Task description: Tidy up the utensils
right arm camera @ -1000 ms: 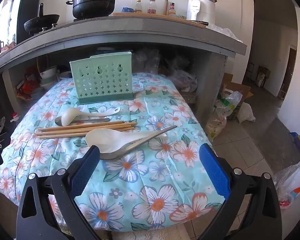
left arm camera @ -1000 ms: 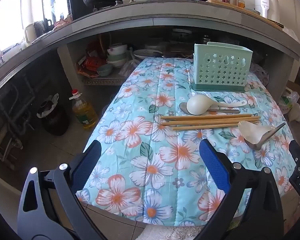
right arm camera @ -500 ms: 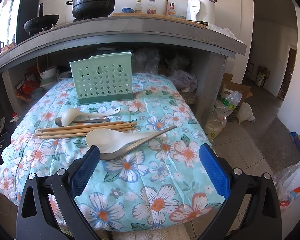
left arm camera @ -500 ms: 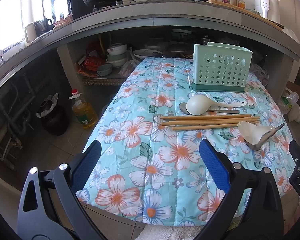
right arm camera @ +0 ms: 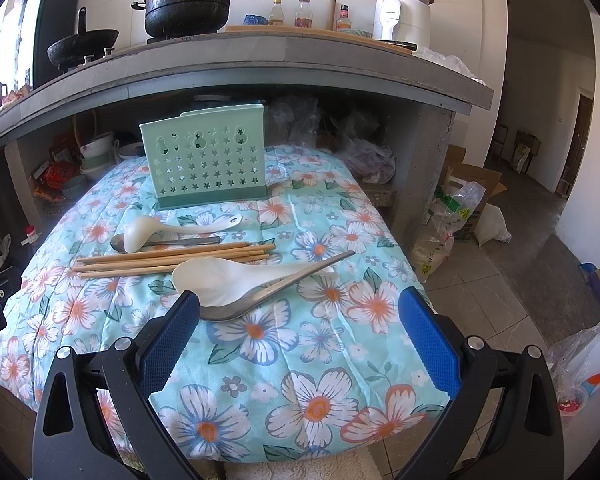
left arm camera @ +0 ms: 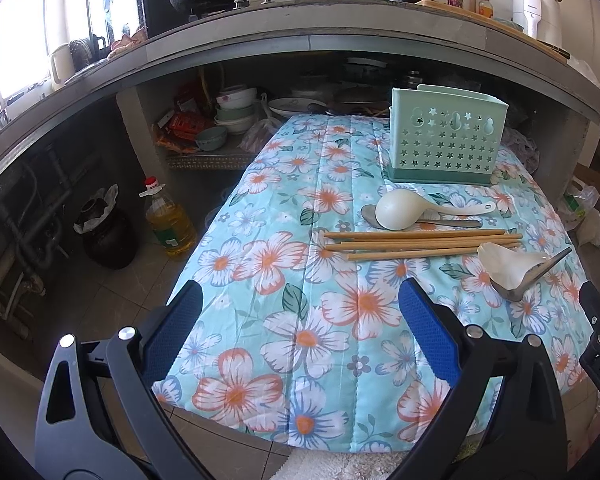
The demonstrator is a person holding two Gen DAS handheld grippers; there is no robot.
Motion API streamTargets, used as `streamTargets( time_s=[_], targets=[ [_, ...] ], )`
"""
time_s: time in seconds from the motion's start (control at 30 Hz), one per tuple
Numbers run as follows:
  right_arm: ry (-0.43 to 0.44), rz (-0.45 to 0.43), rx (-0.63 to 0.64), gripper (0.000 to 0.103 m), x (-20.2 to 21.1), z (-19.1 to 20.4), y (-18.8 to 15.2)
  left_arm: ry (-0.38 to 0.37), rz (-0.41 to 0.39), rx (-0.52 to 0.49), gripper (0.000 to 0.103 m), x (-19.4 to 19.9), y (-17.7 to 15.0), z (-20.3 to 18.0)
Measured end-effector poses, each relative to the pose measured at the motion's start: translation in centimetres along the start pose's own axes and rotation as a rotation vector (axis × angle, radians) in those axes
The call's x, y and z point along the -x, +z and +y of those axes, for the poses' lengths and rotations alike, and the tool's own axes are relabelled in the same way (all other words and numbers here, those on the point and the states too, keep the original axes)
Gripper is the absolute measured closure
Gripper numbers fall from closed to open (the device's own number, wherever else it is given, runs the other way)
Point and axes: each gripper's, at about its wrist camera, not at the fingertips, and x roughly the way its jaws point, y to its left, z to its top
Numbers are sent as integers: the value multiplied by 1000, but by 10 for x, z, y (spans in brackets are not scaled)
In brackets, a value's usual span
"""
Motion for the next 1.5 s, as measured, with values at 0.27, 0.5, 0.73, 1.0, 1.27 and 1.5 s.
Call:
streamTargets(
  time_s=[0.27,0.5,0.73,1.0,1.27,1.5],
  targets=[
    [-1,0,0,6,0,0,0,-2,0,1,9,0,0,1],
    [1,2,0,6,0,0,1,-2,0,0,8,0,0,1],
    [-1,-1,-1,6,0,-1,1,-3,-1,0,9,0,0,1],
    [1,-1,-3,6,1,0,2,-3,-1,1,9,0,0,1],
    [0,-3,-3,6,1,-1,3,-2,-2,0,9,0,-1,1],
    [2,-3,-5,6,1,-1,3,-3,-1,1,9,0,0,1]
  ],
)
